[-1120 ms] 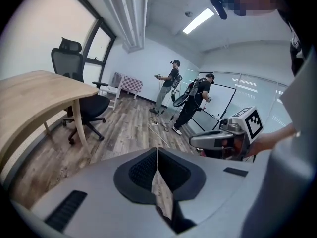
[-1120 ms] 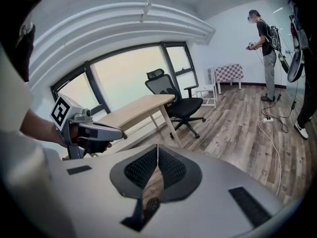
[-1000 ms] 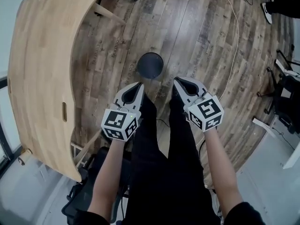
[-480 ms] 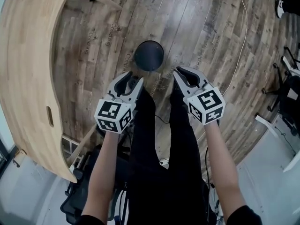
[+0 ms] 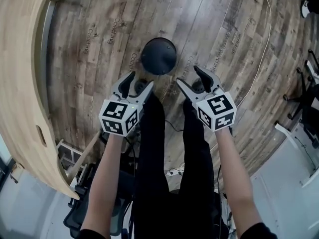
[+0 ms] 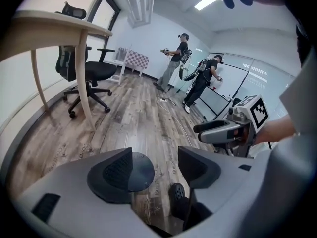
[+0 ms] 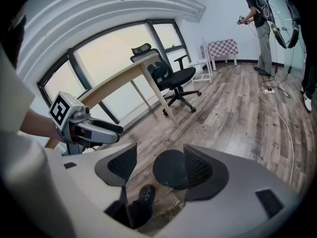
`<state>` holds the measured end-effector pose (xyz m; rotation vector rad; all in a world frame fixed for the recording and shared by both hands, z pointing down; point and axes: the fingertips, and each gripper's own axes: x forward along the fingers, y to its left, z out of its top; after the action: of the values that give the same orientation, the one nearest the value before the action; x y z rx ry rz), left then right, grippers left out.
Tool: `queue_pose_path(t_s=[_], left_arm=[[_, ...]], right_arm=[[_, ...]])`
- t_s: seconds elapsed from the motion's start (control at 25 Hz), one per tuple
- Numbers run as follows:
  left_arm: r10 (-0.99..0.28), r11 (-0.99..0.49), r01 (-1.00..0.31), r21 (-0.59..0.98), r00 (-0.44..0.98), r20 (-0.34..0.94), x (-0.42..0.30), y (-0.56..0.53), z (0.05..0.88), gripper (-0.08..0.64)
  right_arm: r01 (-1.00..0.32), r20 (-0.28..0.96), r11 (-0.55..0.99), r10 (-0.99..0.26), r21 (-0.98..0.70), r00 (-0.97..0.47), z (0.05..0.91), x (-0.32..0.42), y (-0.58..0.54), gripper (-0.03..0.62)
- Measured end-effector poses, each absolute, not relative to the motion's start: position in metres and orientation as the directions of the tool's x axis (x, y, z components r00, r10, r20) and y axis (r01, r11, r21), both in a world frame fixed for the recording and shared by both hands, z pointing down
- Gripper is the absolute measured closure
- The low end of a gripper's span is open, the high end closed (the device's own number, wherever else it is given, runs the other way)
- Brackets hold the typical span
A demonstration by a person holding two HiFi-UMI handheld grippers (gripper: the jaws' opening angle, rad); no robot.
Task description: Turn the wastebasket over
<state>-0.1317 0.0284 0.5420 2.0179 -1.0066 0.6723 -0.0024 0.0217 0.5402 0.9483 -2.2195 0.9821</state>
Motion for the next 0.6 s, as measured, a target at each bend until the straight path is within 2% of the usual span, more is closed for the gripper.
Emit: queue_pose_path(t_s=[0.28, 0.6], left_arm=[[-0.343, -0.388, -0.815, 0.430, 0.561, 0.753, -0.140, 0.038, 0.601, 0.226], [-0.245, -0.432, -0.802, 0.412, 0.544, 0.802, -0.154, 0.049, 0.662, 0.218]], right_arm=[[-0.767, 0.715, 0.491, -0.347, -0.413, -0.607, 0.595, -0.005, 0.025, 0.293], [-0.759, 0.744, 0.490, -0.286, -0.428, -0.604, 0.651, -0.017, 0.034, 0.293]])
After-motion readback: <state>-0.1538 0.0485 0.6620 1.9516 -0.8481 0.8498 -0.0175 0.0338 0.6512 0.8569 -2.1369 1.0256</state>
